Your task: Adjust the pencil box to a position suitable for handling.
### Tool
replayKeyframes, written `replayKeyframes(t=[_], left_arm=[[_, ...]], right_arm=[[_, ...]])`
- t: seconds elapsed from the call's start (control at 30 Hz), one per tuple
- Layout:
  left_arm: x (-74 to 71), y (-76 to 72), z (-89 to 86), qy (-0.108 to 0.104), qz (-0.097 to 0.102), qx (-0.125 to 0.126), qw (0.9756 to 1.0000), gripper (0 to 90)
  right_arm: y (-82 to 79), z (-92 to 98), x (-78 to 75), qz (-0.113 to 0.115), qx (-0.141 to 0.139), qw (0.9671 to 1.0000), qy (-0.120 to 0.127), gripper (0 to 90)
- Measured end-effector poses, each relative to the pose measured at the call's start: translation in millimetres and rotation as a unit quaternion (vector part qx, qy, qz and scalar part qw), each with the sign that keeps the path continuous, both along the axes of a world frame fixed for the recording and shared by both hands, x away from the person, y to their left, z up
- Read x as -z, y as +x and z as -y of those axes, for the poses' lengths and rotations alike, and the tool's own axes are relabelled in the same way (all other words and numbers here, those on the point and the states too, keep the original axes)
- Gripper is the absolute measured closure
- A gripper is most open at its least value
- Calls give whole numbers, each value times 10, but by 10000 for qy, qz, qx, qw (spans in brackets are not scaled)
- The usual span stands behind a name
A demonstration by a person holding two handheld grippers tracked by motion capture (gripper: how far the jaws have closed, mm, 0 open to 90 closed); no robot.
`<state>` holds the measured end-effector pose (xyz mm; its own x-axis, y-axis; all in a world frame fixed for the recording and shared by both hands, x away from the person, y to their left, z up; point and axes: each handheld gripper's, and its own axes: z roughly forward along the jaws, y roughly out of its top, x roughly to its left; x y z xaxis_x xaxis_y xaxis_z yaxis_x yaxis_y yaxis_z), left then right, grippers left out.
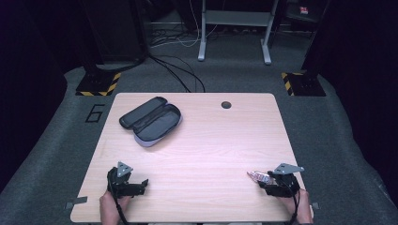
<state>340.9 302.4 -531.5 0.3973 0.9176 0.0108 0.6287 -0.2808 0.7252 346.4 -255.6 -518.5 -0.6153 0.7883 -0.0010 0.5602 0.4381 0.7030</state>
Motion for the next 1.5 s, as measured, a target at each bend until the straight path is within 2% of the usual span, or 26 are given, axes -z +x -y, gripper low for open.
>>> replayKeyframes(t=[0.17, 0.2, 0.27, 0.3, 0.4, 0.47, 0.5, 0.6, 0.63, 0.77, 0.8, 0.83, 0.87, 0.93, 1.0, 1.1, 1.13, 1.17, 1.3, 1.5], left_arm=[[0, -1, 0, 1, -5, 4, 10000, 3], [0, 0, 0, 2, 0, 3, 10000, 3], [-1, -1, 0, 1, -8, 0, 10000, 3], [-1, -1, 0, 1, -8, 0, 10000, 3], [-2, -2, 0, 3, -17, 1, 10000, 3], [5, 0, 2, -11, 25, -15, 10000, 3], [-2, -1, -1, 4, -16, 3, 10000, 3], [-1, 0, -1, 6, -6, 2, 10000, 3], [-1, 0, -1, 6, -6, 2, 10000, 3], [4, 2, 2, -10, 30, -21, 10000, 3], [-1, 1, -1, 2, -6, -4, 10000, 3], [0, 1, 0, -4, 1, -10, 10000, 3], [0, 2, 0, -3, -1, -10, 10000, 3], [0, 2, 0, -2, -1, -11, 10000, 3], [-10, 1, -5, 12, -61, 13, 10000, 4], [-10, 1, -5, 12, -64, 13, 10000, 3], [-10, 1, -5, 11, -63, 11, 10000, 3], [-10, 1, -5, 11, -63, 11, 10000, 4], [-10, 2, -5, 11, -62, 10, 10000, 4], [-10, 1, -4, 9, -64, 5, 10000, 3]], right_arm=[[-44, -88, 10, 26, 386, 9992, 87, 384], [-55, -119, 4, -29, 454, 9989, 147, 384], [-58, -193, 7, 8, 626, 9980, 105, 384], [-58, -193, 7, 8, 626, 9980, 105, 384], [-61, -315, 16, 47, 957, 9953, 138, 383], [-56, -357, 11, 27, 1020, 9947, 122, 380], [-58, -383, 11, -27, 1068, 9940, 218, 377], [-44, -425, 14, -38, 925, 9954, 259, 315], [-48, -441, 2, -134, 927, 9953, 252, 307], [-60, -467, -11, -229, 788, 9964, 228, 288], [-63, -464, -14, -188, 719, 9971, 178, 291], [-81, -468, -25, -279, 733, 9967, 196, 295], [-104, -462, -28, -266, 676, 9972, 198, 300], [-119, -471, -29, -267, 733, 9967, 243, 300], [-107, -461, -14, -107, 597, 9981, 117, 295], [-90, -471, -2, -92, 515, 9986, 110, 300], [-67, -475, 2, 45, 428, 9991, -1, 352], [-64, -478, 1, 24, 433, 9991, -25, 376], [-66, -499, 2, 21, 462, 9989, -8, 381], [-156, -550, 5, 4, 537, 9986, 24, 382]])
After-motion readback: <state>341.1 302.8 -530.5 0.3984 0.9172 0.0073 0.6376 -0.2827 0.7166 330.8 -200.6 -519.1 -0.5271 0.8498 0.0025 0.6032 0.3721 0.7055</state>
